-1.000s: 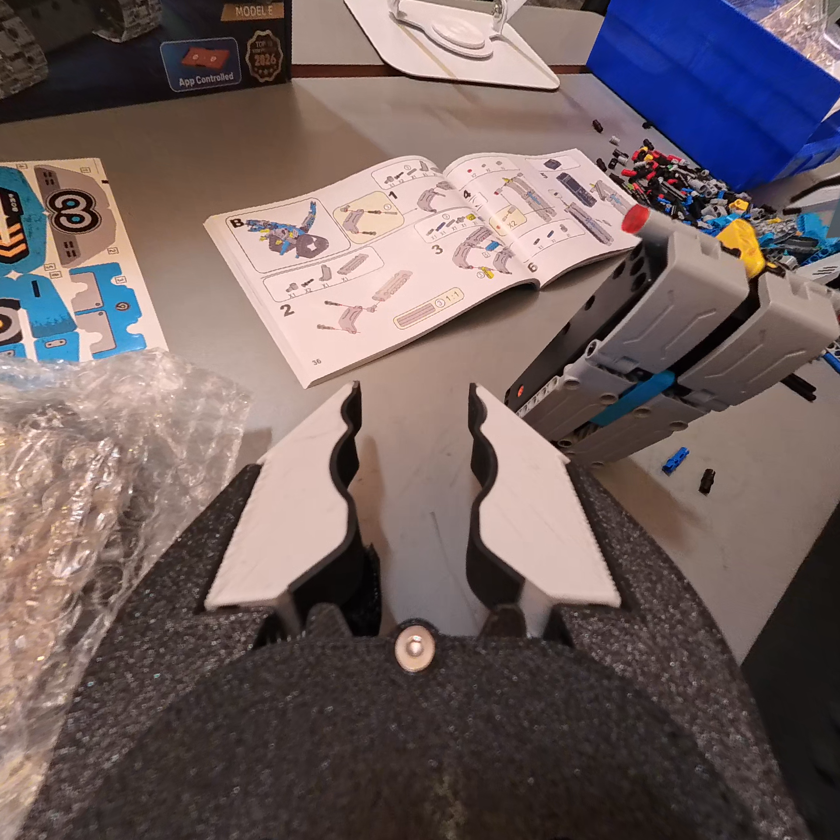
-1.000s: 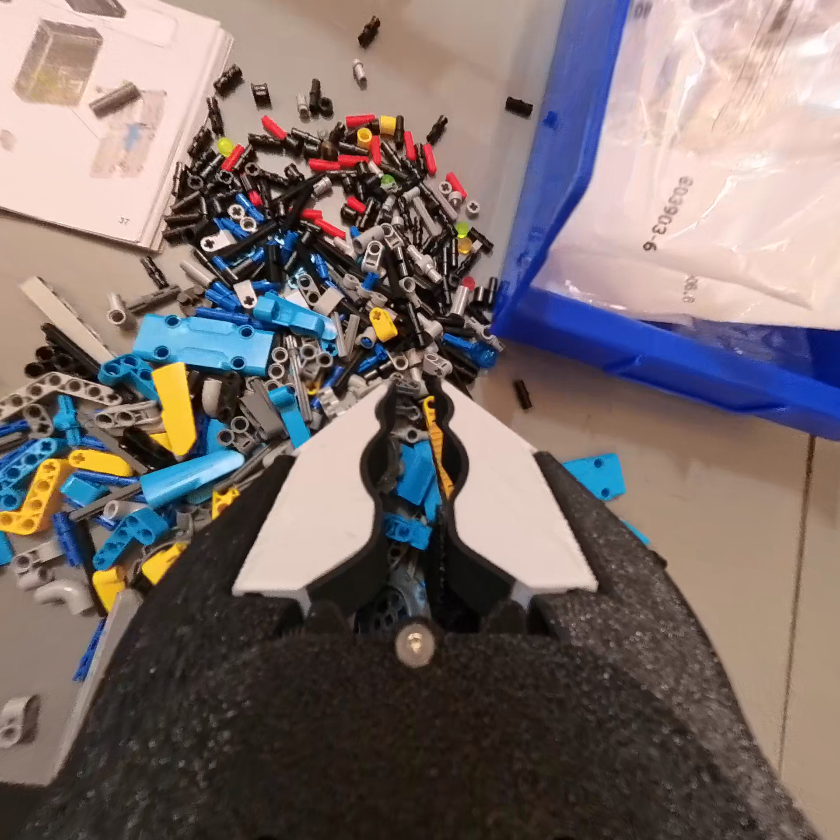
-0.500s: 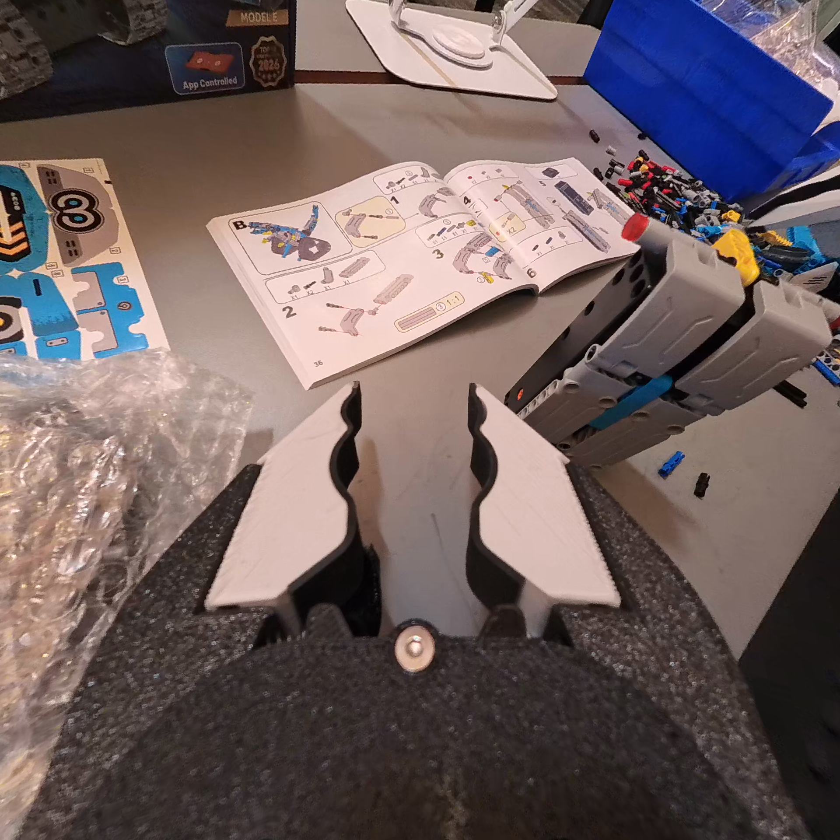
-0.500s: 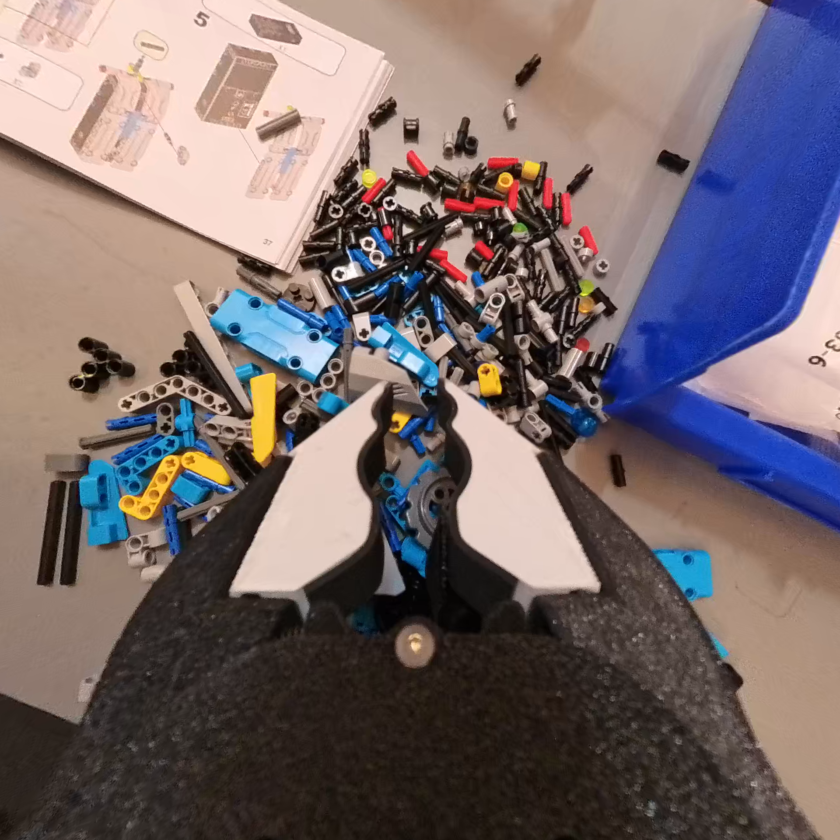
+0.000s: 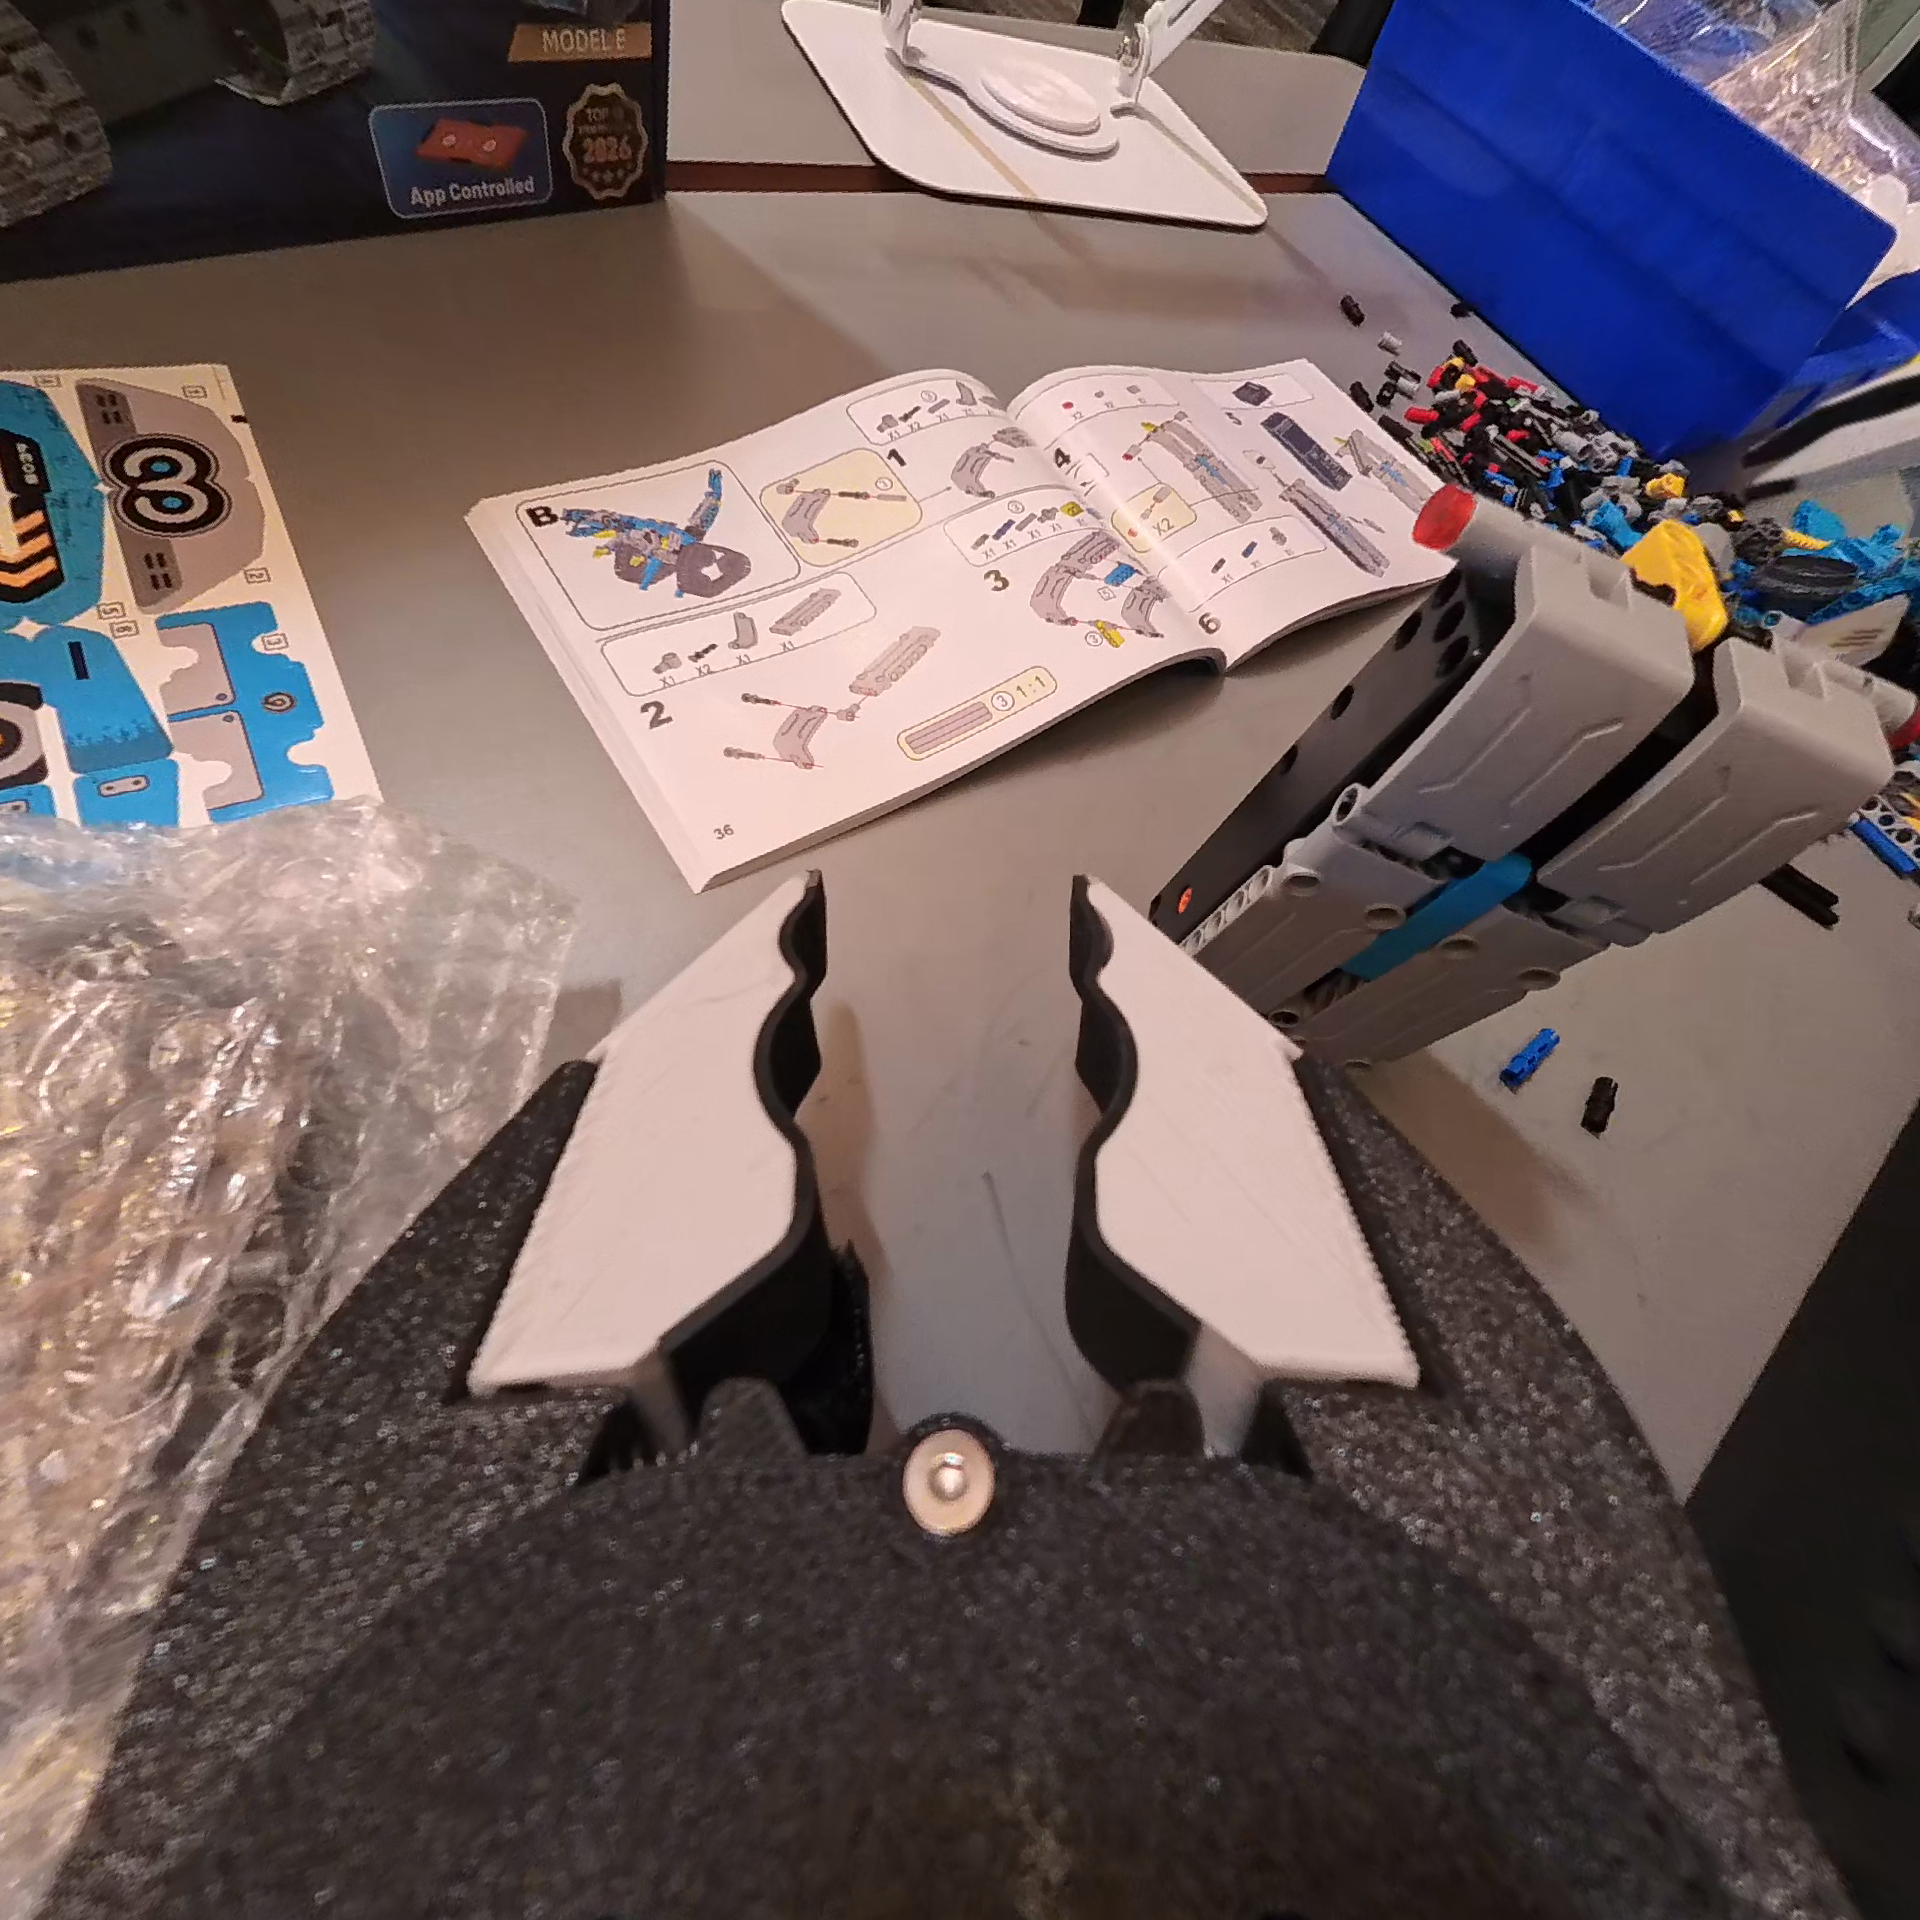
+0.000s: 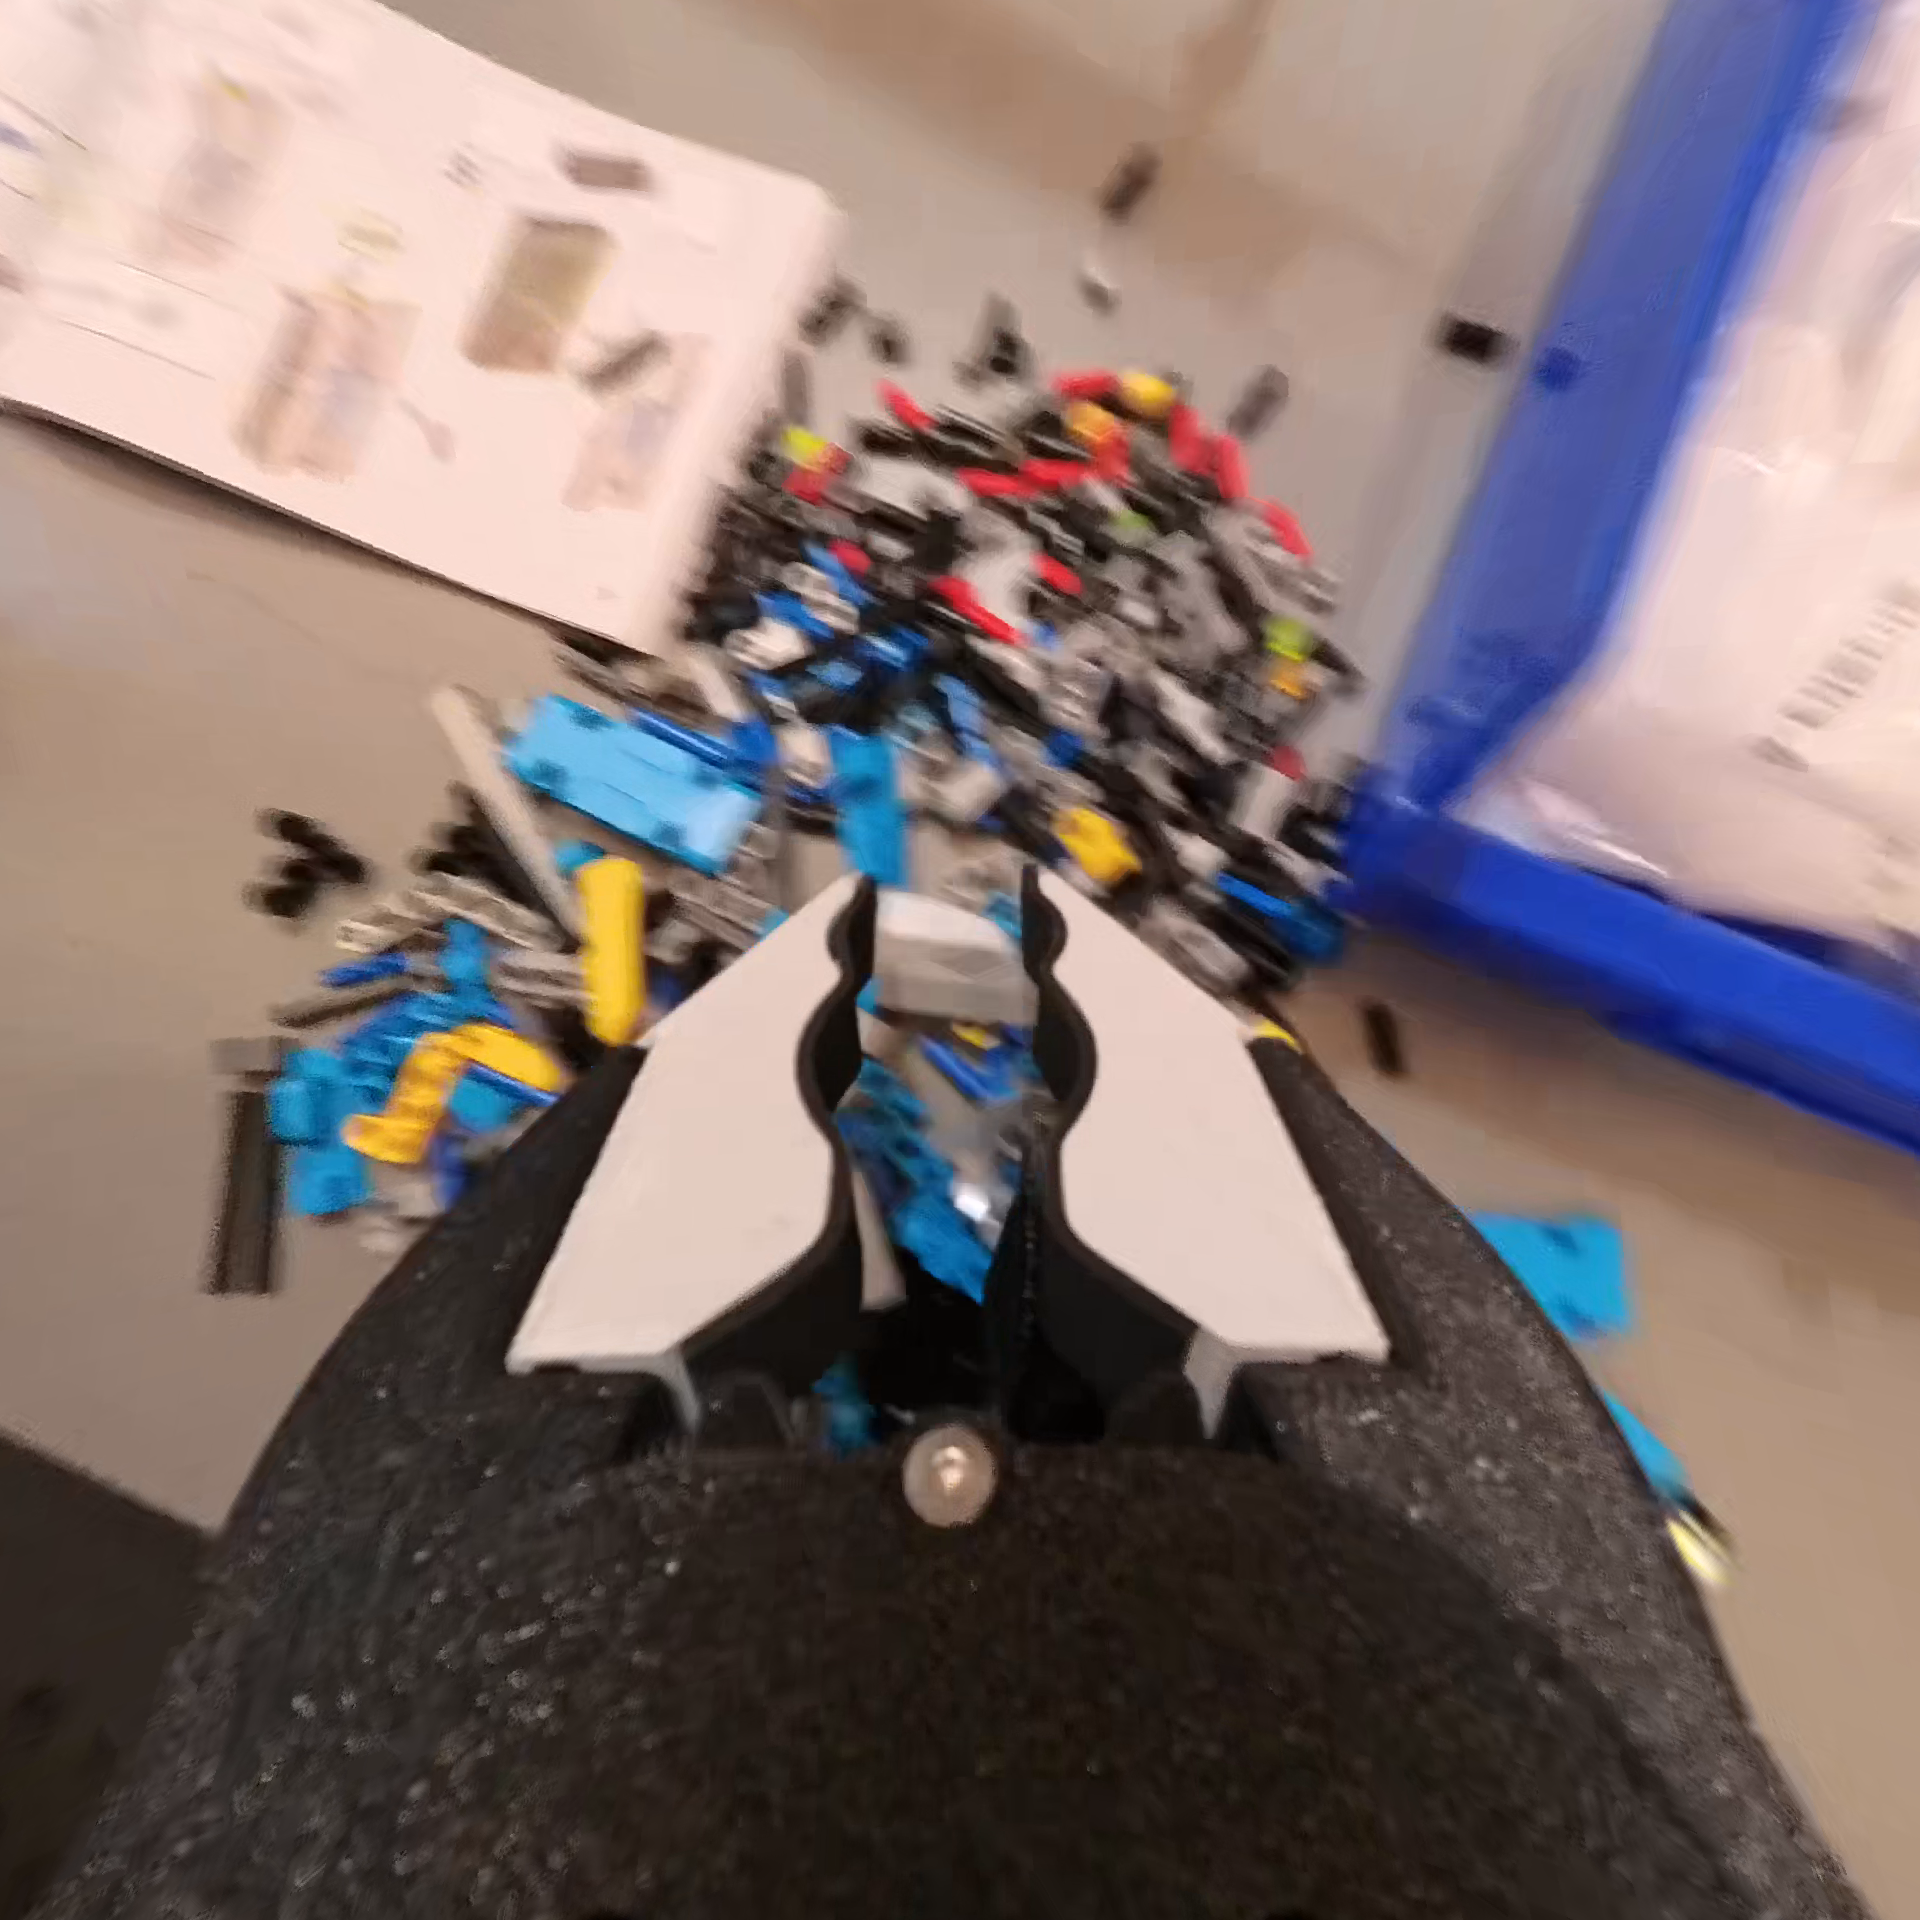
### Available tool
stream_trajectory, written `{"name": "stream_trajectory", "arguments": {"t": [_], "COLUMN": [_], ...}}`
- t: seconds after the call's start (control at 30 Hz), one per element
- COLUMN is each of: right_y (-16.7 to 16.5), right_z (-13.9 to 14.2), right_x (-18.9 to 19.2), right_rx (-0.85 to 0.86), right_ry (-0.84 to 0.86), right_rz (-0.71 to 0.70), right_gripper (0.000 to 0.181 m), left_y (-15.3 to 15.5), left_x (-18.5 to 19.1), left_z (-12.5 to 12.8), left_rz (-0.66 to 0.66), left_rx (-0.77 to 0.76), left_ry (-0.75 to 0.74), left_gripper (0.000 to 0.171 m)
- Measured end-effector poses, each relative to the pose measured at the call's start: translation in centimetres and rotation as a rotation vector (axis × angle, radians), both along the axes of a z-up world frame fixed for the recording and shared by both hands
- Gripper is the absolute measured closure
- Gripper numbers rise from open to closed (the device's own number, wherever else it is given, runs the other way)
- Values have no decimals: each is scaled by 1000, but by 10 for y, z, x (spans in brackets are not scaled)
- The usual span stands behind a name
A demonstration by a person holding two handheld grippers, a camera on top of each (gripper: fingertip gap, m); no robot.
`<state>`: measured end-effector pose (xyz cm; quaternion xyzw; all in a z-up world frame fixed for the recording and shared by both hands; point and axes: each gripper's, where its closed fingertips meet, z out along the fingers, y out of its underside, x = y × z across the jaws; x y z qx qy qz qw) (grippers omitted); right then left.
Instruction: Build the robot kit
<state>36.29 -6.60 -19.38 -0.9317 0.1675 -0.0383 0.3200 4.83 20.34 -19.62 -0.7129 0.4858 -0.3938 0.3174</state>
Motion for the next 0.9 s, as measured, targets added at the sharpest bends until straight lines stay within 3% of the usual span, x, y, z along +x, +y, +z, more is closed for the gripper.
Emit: {"name": "stream_trajectory", "arguments": {"t": [0.1,0.23,0.53,0.63,0.73,0.9], "right_y": [40,57,12,49,76,98], "right_z": [-11,-27,-28,-8,-16,-32], "right_x": [-48,-51,-29,-48,-60,-67], "right_rx": [31,-23,-98,49,9,-18], "right_ry": [113,-4,110,81,-4,14], "right_rz": [170,171,85,183,249,253], "right_gripper": [150,149,146,159,168,178], "left_y": [-1,-1,-1,-2,-2,-3], "left_x": [0,0,0,0,0,0], "left_z": [0,1,2,2,3,4], "left_rz": [-5,-3,-6,-7,-8,-13], "left_rx": [10,10,7,13,17,20], "left_ry": [5,-2,-7,-8,-11,-15], "left_gripper": [125,125,125,125,125,125]}}
